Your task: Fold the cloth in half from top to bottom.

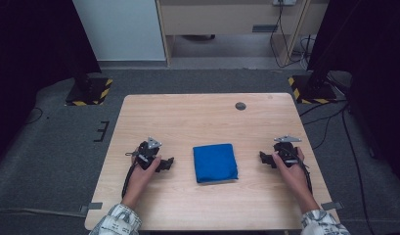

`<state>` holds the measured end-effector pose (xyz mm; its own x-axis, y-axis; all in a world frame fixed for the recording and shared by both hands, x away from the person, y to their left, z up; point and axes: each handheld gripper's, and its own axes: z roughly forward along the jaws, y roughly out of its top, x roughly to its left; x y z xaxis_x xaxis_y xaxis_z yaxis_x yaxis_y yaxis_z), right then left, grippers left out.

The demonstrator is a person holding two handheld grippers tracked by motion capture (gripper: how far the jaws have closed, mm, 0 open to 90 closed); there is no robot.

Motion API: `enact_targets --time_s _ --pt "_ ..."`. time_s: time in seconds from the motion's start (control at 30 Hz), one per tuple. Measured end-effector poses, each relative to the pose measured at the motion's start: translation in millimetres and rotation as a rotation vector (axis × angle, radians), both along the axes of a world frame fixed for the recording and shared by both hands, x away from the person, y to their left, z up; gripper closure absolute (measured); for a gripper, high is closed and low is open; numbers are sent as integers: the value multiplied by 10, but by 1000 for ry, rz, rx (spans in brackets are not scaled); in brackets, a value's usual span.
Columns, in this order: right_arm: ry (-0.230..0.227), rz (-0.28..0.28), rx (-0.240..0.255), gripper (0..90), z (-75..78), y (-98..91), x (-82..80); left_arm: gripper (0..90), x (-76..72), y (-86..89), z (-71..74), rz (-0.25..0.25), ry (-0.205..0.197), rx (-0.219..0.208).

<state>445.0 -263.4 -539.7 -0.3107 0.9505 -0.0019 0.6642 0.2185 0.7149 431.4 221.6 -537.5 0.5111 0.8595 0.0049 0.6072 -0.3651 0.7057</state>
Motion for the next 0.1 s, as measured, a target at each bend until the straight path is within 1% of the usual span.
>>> enact_targets --time_s 0.1 --pt "0 7 1 50 1 4 -56 24 -12 1 1 0 1 0"
